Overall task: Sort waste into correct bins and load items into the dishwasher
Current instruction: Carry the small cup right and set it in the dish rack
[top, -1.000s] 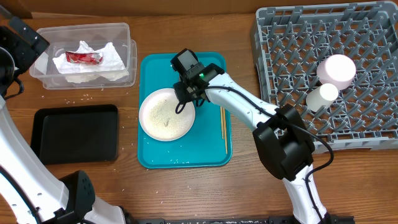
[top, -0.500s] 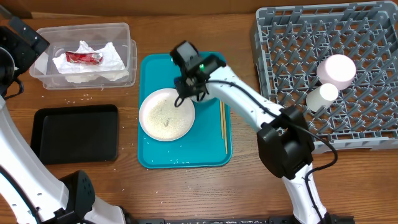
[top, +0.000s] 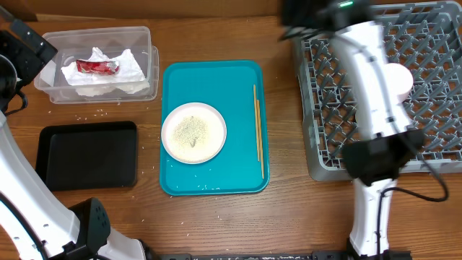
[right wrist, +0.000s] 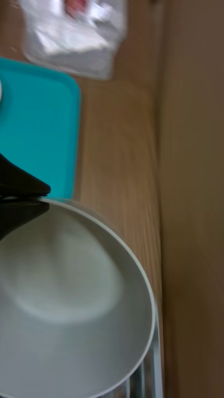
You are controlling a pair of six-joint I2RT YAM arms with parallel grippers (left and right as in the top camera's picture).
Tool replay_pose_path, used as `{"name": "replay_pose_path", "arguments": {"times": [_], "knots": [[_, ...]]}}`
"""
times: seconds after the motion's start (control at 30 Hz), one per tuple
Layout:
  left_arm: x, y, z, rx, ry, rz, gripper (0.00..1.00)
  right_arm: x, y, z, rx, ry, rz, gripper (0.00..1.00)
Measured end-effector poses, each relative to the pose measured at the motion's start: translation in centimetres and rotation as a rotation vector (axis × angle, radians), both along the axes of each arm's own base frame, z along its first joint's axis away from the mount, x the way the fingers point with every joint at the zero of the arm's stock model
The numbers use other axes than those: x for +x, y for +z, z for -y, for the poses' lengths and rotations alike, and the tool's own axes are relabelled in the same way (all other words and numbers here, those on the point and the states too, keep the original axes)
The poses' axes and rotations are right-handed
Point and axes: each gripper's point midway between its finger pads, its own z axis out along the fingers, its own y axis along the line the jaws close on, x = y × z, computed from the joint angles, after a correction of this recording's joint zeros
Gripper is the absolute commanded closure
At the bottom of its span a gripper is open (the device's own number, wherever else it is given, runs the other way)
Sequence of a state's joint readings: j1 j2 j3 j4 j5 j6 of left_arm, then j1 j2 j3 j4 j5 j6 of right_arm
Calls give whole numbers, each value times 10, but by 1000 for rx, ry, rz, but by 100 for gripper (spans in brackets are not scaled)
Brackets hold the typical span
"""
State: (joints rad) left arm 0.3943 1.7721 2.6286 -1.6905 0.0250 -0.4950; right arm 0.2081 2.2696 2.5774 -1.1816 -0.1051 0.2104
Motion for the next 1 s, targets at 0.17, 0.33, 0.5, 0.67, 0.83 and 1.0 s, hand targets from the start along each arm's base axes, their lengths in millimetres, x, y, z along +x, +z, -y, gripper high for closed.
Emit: {"name": "replay_pose_path", "arguments": {"times": [0.17, 0.33, 0.5, 0.67, 0.83, 1.0], "knots": [[0, 0, 0, 0, 0, 0, 0, 25, 14, 97, 217, -48, 42, 96], [0, 0, 0, 0, 0, 0, 0, 27, 15, 160, 448, -44, 52, 96], [0, 0, 0, 0, 0, 0, 0, 31, -12, 183, 628, -7, 15, 96], [0, 0, 0, 0, 0, 0, 0, 34, -32, 183, 790, 93, -1, 96], [0, 0, 0, 0, 0, 0, 0, 34, -40, 176, 885, 133, -38, 96], [0, 0, 0, 0, 0, 0, 0, 40, -48, 176, 951, 122, -72, 96]]}}
